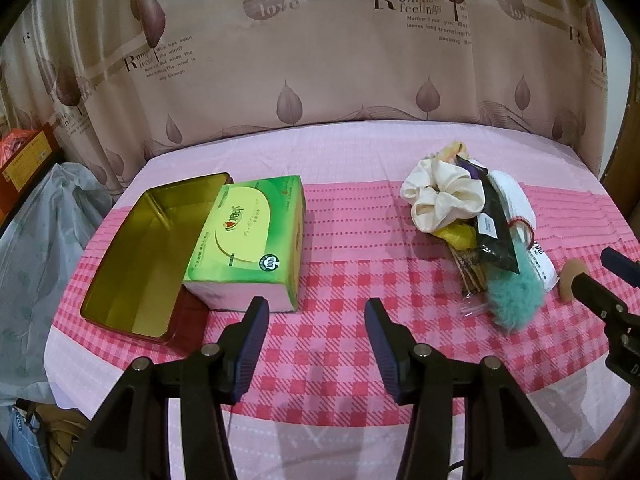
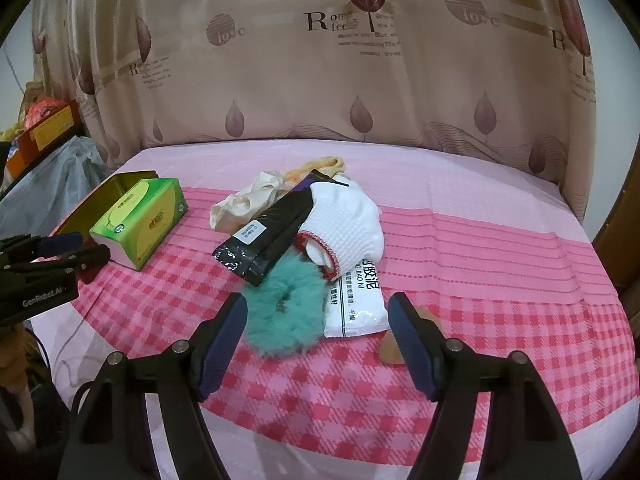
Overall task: Organize soft objects
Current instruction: 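Move the right tool toward the beige makeup sponge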
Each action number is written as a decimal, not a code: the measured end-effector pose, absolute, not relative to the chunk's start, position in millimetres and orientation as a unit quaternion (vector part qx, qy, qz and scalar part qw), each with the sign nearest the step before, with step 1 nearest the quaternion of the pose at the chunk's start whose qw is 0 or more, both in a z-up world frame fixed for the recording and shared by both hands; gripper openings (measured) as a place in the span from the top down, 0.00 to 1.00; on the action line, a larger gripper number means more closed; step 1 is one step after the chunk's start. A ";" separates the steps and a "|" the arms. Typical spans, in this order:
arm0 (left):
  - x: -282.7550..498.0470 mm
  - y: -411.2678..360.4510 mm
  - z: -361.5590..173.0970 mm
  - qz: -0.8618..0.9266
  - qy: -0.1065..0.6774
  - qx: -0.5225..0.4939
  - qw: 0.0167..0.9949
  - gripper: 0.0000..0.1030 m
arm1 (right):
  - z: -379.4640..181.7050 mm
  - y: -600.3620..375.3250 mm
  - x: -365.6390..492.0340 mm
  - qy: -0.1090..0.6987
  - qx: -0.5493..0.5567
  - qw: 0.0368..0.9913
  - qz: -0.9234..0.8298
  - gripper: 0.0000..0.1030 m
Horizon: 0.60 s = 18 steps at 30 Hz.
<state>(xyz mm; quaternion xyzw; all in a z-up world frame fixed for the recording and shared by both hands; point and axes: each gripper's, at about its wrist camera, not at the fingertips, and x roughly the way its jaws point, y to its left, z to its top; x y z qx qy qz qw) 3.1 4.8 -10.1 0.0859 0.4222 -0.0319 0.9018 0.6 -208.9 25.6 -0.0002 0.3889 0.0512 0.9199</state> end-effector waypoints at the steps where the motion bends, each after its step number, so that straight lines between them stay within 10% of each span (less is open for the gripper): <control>1: 3.4 4.9 -10.5 -0.032 0.423 0.086 0.902 0.51 | 24.8 -209.7 1.0 0.390 -0.001 0.920 0.050 0.33; 18: 9.1 0.4 -20.3 -0.032 0.436 0.093 0.895 0.51 | 4.6 -236.5 -0.8 0.419 -0.012 0.908 0.023 0.33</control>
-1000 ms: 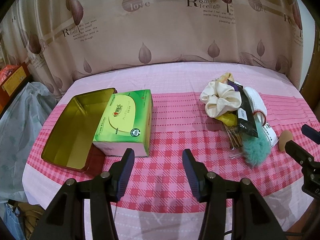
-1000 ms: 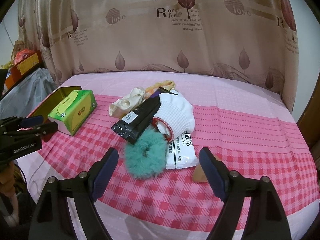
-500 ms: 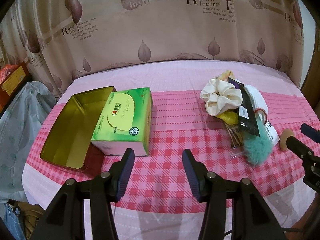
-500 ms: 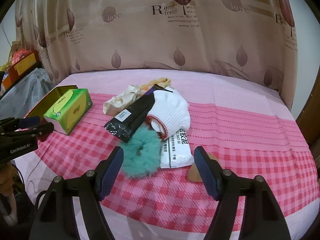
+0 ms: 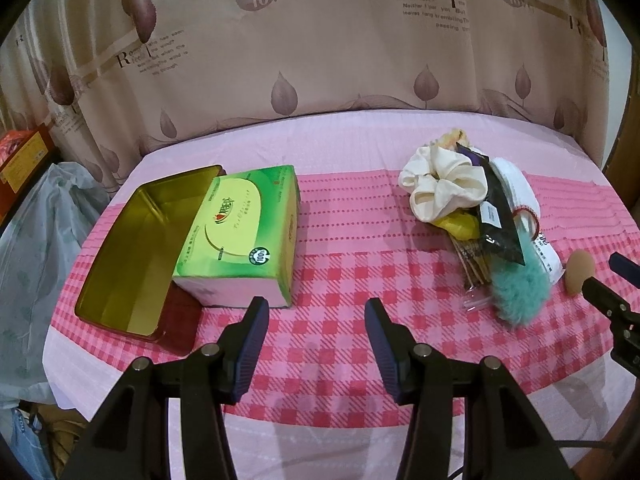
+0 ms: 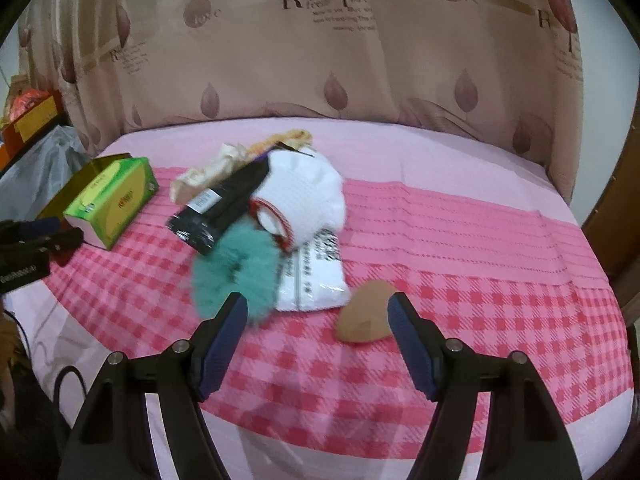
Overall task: Organize soft objects
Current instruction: 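Move the right tool toward the beige makeup sponge, then grasp the beige sponge with the right tool while the left tool reaches the cream scrunchie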
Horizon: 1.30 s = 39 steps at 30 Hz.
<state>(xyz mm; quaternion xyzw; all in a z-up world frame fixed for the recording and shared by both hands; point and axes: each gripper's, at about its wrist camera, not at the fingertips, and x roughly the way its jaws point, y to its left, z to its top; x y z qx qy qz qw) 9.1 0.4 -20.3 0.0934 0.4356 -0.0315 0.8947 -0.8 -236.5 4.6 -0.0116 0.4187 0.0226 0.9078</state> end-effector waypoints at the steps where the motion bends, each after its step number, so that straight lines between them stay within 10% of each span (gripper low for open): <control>1: 9.6 -0.5 -21.0 -0.032 0.437 0.094 0.894 0.51 | 1.8 -239.8 -0.6 0.423 -0.011 0.906 0.021 0.33; 39: 57.5 -35.2 -33.8 -0.070 0.463 0.105 0.877 0.51 | -43.5 -278.8 37.4 0.451 0.027 0.892 0.021 0.58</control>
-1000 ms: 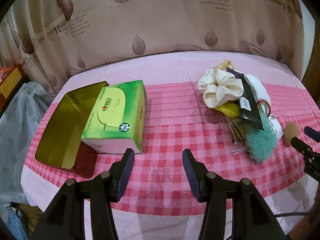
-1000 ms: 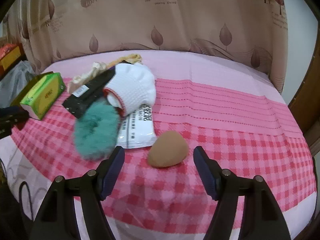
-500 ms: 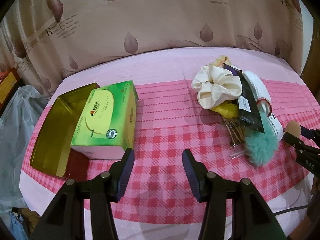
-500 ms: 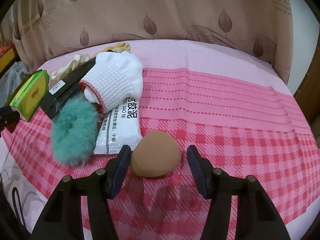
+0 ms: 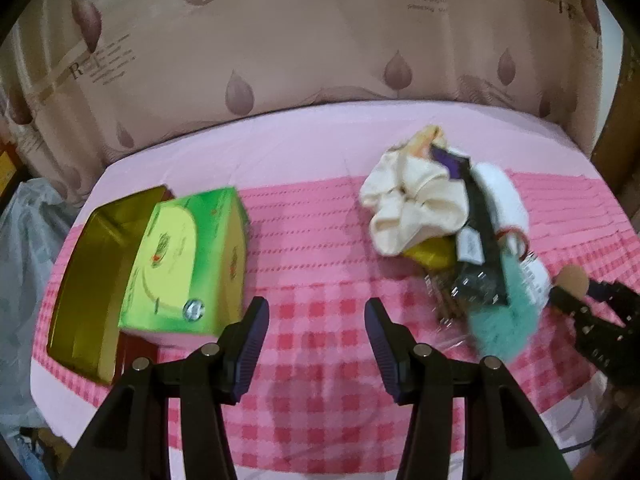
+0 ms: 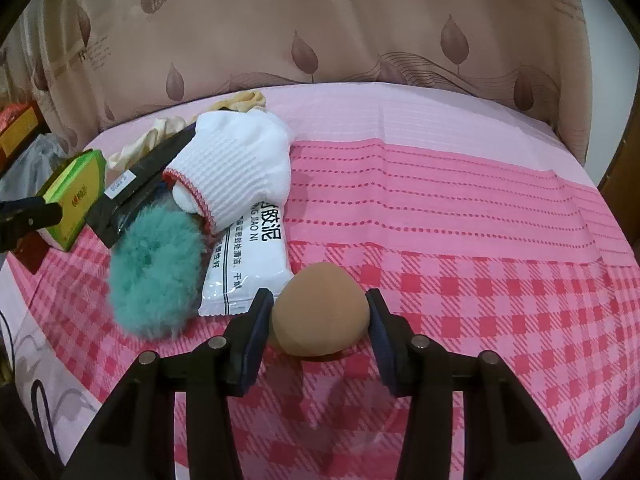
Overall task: Organize soft objects
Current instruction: 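Grasp the beige sponge with the right tool while the left tool reaches the cream scrunchie, then grasp the cream scrunchie with the left tool and carry it to the gold tray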
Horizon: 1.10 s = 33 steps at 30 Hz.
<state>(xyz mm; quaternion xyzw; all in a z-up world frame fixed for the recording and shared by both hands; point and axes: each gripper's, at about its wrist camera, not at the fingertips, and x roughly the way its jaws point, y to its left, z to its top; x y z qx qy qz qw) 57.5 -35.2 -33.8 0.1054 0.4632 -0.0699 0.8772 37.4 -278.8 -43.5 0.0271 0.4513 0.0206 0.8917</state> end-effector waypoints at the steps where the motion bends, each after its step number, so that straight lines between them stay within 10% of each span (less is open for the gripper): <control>1: 59.3 -37.3 -31.9 -0.076 0.461 0.103 0.878 0.51 | -43.2 -279.8 37.4 0.452 0.028 0.891 0.021 0.58; 33: 161.4 -114.7 -45.2 -0.152 0.504 0.091 0.845 0.50 | -42.6 -296.8 37.9 0.452 0.070 0.889 0.025 0.59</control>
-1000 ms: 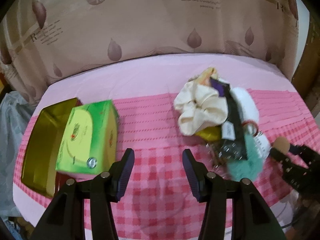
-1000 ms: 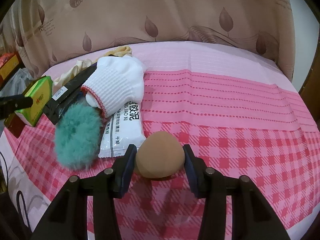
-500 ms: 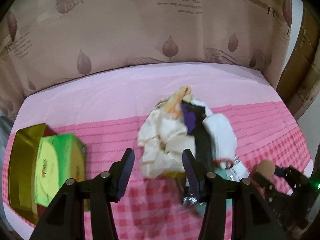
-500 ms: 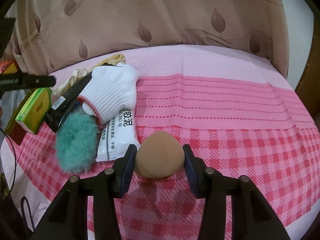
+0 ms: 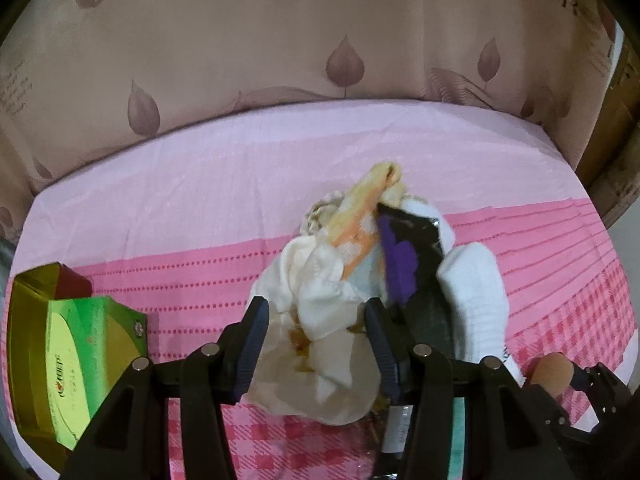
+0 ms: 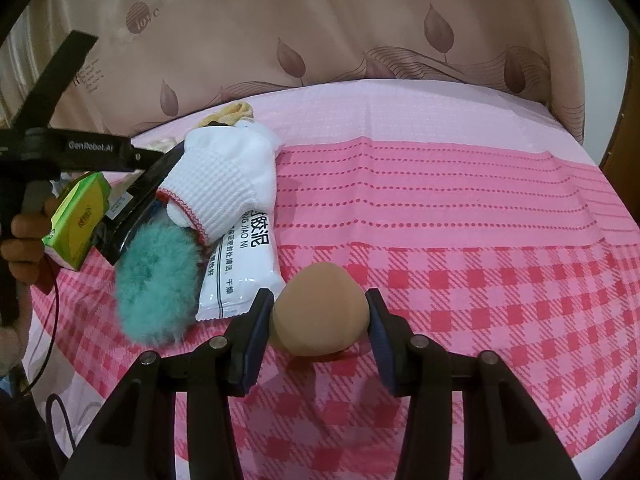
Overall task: Organize soft objects
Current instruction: 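Grasp the cream scrunchie with the left tool and carry it to the gold tray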
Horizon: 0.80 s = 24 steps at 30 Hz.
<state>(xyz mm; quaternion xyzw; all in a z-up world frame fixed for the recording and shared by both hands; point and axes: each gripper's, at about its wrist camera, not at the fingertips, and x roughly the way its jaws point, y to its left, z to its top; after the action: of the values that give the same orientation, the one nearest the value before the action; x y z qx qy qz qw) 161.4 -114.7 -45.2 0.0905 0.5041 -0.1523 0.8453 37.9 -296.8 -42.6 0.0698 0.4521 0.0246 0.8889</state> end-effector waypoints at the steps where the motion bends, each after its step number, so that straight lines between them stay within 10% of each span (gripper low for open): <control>1: 162.2 -113.0 -47.7 -0.151 0.507 0.089 0.844 0.51 | -42.6 -296.7 36.7 0.453 0.071 0.888 0.026 0.59; 8: 162.9 -96.9 -57.0 -0.159 0.523 0.056 0.836 0.92 | -42.6 -295.4 37.2 0.453 0.068 0.889 0.024 0.59; 24: 139.5 -59.2 -21.7 -0.160 0.482 0.045 0.860 0.96 | -44.7 -293.5 35.3 0.455 0.059 0.888 0.023 0.59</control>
<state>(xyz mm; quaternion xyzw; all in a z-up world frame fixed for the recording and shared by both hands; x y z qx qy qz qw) 139.5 -59.2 -21.7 0.0455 0.4817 -0.1599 0.8605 35.3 -293.5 -44.7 0.0594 0.4554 0.0230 0.8880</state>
